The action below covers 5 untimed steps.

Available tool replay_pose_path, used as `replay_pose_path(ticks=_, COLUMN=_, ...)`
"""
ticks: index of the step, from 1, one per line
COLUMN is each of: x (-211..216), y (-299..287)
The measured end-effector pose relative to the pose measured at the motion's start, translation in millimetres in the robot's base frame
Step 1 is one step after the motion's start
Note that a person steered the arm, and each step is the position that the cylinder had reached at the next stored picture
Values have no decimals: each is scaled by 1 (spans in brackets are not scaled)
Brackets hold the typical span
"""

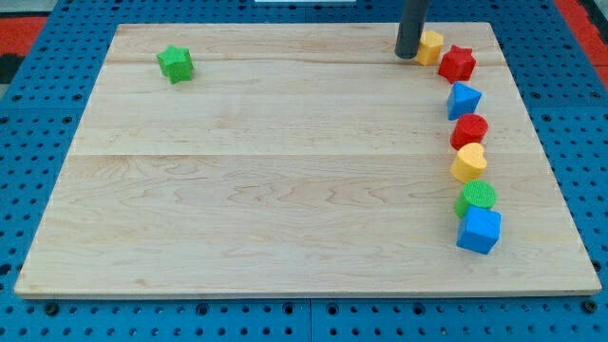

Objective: Move the yellow hexagon towards the top of the red star

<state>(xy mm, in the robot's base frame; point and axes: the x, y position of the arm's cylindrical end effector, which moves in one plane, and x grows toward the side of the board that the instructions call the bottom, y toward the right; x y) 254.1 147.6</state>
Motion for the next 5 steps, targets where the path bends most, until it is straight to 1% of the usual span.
replay_pose_path(ticks=1, x=-8, y=16)
replay_pose_path(ticks=3, x=-22, y=24)
replay_pose_path(ticks=4, x=-8, y=-32)
replay_pose_path(ticks=5, x=18, y=-90)
